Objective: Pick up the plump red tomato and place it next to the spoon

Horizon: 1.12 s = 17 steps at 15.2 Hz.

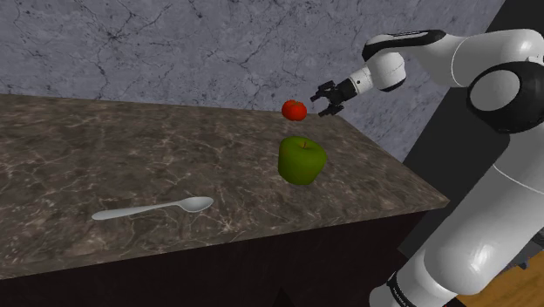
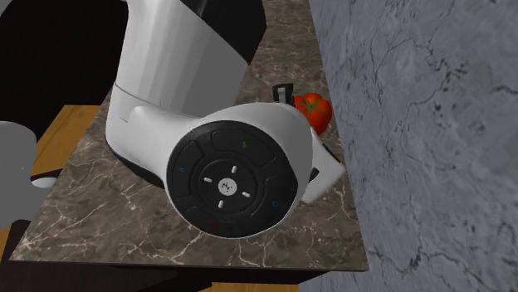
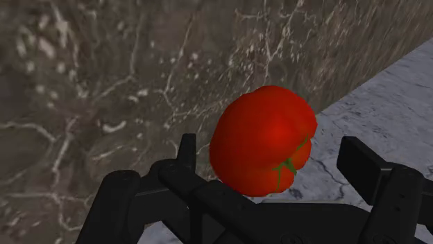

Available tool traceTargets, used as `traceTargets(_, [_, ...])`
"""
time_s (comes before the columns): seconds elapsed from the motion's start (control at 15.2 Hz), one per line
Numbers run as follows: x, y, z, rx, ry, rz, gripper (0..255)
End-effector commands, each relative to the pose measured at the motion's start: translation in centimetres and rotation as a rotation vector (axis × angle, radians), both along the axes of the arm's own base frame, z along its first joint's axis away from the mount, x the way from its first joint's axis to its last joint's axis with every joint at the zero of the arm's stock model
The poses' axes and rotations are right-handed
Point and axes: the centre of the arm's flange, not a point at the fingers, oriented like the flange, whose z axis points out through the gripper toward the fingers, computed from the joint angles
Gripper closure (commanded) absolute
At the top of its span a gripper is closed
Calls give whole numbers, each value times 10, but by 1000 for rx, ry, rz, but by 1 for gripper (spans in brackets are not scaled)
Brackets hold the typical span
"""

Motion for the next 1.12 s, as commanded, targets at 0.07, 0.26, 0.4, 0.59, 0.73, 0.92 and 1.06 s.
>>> traceTargets(0.07, [28, -27, -15, 99, -55, -42, 0])
traceTargets(0.26, [35, -22, -22, 105, -58, -44, 0])
traceTargets(0.4, [40, -15, -28, 105, -58, -44, 0])
traceTargets(0.59, [50, -3, -39, 105, -58, -44, 0])
traceTargets(0.73, [50, -3, -39, 105, -58, -44, 0])
traceTargets(0.92, [50, -3, -39, 105, -58, -44, 0])
traceTargets(1.06, [50, -3, -39, 105, -58, -44, 0])
